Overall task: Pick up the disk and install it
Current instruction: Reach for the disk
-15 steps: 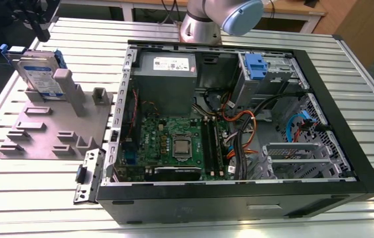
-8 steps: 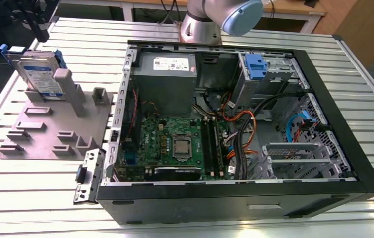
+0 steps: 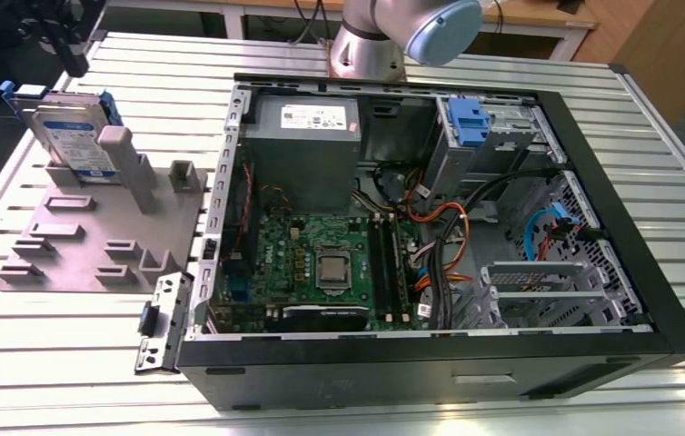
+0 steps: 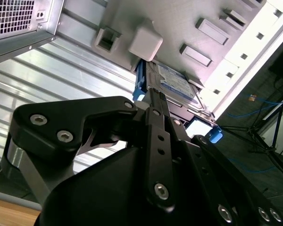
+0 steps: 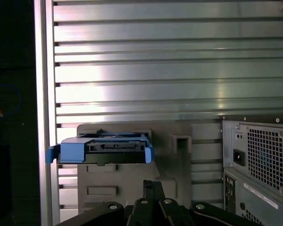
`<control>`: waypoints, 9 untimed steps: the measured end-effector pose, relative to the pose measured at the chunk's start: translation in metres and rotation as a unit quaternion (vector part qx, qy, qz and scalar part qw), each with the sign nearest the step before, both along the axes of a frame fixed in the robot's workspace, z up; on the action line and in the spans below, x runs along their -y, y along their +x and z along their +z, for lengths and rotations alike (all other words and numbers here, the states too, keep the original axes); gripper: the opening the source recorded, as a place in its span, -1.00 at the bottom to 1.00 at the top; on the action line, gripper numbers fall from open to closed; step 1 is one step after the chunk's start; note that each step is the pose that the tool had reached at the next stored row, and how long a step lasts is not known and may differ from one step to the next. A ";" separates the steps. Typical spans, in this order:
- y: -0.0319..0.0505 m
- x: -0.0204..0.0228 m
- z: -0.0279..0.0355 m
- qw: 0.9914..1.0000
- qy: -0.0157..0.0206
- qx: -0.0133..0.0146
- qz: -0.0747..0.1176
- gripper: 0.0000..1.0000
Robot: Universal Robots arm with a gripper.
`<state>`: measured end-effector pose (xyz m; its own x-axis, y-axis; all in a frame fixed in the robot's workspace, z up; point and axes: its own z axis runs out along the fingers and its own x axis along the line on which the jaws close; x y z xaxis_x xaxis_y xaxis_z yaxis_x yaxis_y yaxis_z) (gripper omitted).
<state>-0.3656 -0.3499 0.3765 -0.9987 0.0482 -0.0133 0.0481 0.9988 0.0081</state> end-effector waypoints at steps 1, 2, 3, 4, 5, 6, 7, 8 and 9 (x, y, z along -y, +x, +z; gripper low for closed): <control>-0.0006 0.0000 0.0000 1.000 0.000 0.000 0.000 -0.79; -0.0013 0.0000 -0.0001 1.000 0.000 0.000 0.000 -0.79; -0.0023 0.0000 -0.0001 1.000 0.000 0.000 0.000 -0.79; -0.0035 0.0000 -0.0001 1.000 0.000 0.000 0.000 -0.79; -0.0048 0.0000 -0.0001 1.000 0.000 0.000 0.000 -0.79; -0.0061 -0.0001 -0.0001 1.000 0.000 0.000 0.000 -0.79; -0.0075 -0.0002 -0.0002 1.000 0.000 0.000 0.000 -0.79; -0.0089 -0.0002 -0.0002 1.000 0.000 0.000 0.000 -0.79; -0.0101 -0.0003 -0.0003 1.000 0.000 0.000 0.000 -0.79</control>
